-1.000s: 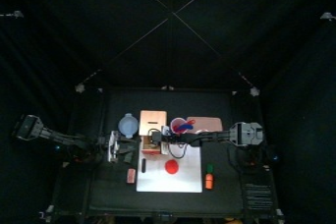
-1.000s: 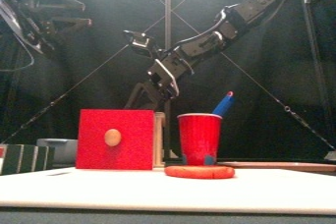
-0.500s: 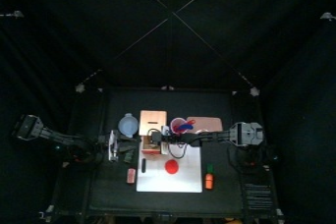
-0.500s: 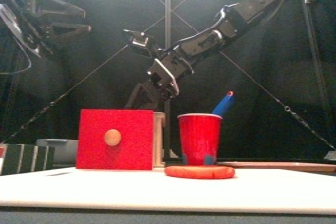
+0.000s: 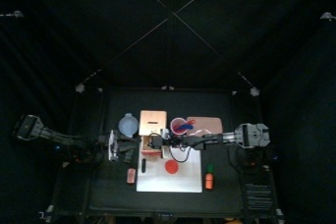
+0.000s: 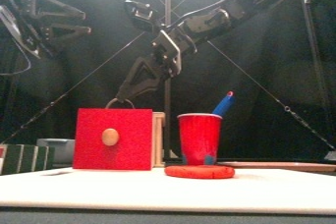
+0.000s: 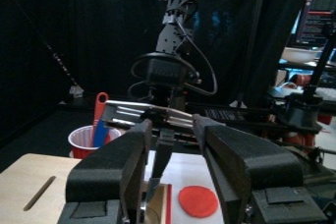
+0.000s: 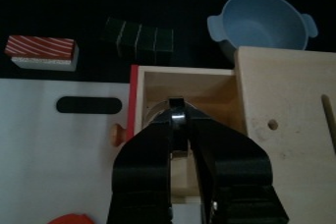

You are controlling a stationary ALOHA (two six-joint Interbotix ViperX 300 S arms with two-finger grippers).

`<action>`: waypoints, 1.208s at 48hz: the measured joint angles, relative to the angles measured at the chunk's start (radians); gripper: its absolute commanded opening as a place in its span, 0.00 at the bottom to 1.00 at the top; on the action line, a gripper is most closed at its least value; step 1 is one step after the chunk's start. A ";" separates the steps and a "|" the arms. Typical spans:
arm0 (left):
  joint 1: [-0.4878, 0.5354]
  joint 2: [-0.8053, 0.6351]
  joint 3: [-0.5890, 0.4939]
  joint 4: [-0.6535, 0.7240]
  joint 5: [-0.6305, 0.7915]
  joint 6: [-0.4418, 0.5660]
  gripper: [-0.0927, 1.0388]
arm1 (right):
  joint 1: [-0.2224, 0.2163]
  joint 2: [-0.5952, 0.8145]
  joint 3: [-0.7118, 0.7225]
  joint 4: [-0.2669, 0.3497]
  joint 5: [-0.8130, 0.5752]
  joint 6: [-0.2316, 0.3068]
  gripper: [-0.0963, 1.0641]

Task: Get the cutter from the drawer then cut the dough then place the extra dough in the bowl
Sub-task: Place the cutter on the board

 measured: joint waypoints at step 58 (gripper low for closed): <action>0.071 0.000 -0.014 -0.003 0.055 -0.002 0.78 | 0.032 -0.568 0.588 0.072 0.061 0.015 0.46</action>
